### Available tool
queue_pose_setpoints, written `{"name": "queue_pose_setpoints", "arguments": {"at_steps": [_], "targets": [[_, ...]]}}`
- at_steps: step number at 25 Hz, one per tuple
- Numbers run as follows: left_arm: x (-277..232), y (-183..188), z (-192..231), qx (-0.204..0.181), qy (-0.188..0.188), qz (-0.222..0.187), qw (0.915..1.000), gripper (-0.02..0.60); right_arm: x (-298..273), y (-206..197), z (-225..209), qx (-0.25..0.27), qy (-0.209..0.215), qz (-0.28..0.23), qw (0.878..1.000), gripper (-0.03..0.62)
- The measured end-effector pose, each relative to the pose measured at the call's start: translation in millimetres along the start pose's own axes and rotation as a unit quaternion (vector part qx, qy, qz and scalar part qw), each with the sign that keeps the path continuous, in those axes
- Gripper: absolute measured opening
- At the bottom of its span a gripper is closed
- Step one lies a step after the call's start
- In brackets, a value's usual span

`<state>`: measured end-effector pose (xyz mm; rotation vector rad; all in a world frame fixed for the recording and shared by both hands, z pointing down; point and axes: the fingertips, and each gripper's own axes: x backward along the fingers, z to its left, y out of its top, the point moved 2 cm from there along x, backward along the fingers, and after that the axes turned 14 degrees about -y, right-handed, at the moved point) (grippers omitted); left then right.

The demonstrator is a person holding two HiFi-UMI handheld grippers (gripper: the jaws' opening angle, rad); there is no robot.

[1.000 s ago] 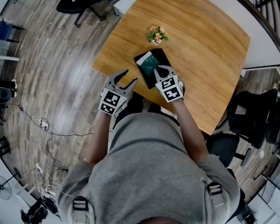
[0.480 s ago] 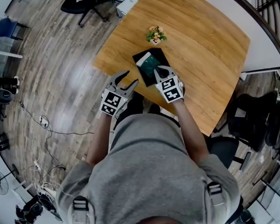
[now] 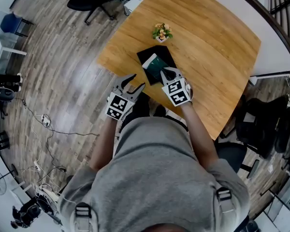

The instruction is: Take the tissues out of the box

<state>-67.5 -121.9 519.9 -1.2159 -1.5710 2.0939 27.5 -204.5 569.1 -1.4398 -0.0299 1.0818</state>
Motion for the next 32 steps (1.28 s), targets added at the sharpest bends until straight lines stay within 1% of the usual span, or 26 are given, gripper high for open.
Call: {"name": "queue_pose_setpoints", "arguments": {"at_steps": [12, 16, 24, 32], "targets": [[0, -10, -29, 0.003, 0.006, 0.004, 1.0000, 0.219, 14, -11, 6, 0.018, 0.007, -0.012, 1.000, 0.009], [2, -8, -31, 0.002, 0.012, 0.002, 0.9999, 0.218, 18, -12, 8, 0.018, 0.010, -0.016, 1.000, 0.009], [2, -4, -35, -0.003, 0.012, 0.003, 0.9999, 0.218, 25, -13, 6, 0.014, 0.007, -0.016, 1.000, 0.009], [6, -11, -40, 0.002, 0.013, 0.007, 0.9999, 0.218, 28, -19, 11, 0.010, 0.008, -0.020, 1.000, 0.009]]}}
